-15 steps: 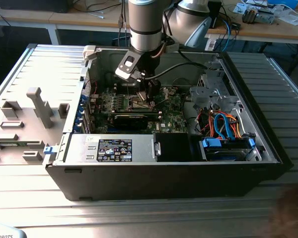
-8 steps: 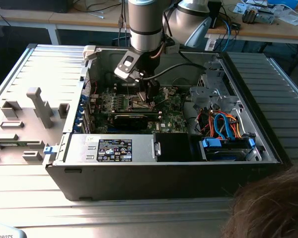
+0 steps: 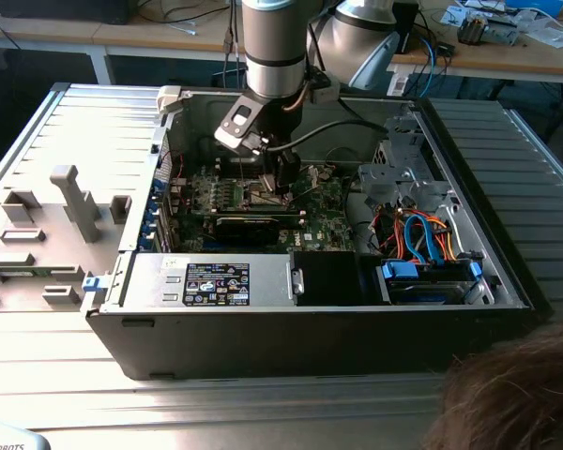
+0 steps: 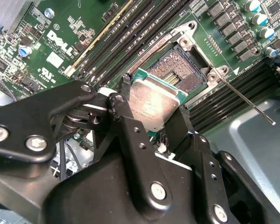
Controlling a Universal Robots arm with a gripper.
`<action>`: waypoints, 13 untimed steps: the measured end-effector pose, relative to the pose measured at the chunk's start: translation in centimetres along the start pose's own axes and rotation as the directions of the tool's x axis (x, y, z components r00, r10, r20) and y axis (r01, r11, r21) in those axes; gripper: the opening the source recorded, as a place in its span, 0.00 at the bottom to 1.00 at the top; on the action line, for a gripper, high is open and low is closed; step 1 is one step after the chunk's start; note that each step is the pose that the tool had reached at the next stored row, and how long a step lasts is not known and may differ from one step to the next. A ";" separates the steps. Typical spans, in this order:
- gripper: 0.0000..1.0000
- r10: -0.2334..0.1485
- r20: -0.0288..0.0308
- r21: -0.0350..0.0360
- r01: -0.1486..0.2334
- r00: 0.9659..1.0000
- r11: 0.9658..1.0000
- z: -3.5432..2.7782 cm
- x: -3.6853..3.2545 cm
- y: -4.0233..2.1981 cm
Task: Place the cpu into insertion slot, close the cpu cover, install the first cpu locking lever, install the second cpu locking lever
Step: 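Place the cpu into insertion slot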
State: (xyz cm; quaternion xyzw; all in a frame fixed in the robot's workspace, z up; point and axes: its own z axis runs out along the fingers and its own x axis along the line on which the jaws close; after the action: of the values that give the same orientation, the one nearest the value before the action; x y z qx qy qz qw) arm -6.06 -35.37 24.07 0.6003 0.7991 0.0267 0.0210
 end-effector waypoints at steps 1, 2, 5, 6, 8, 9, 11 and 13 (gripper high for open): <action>0.54 0.006 0.001 0.000 -0.006 1.000 1.000 0.01 0.00 0.00; 0.54 0.009 0.002 0.000 -0.009 1.000 1.000 0.01 0.00 0.00; 0.54 0.023 0.003 0.000 -0.023 1.000 1.000 0.04 0.00 0.00; 0.54 0.026 0.004 0.001 -0.026 1.000 1.000 0.04 0.00 0.00; 0.54 0.035 0.005 0.001 -0.035 0.999 0.999 0.06 0.00 0.00; 0.54 0.040 0.006 0.001 -0.040 0.999 0.999 0.07 0.00 0.00; 0.54 0.058 0.009 0.001 -0.058 0.998 0.998 0.09 0.00 -0.01; 0.54 0.075 0.011 0.001 -0.075 0.997 0.997 0.13 0.00 -0.01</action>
State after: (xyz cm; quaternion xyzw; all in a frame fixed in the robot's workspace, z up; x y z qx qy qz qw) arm -6.06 -35.37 23.94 0.6300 0.7759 0.0235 0.0237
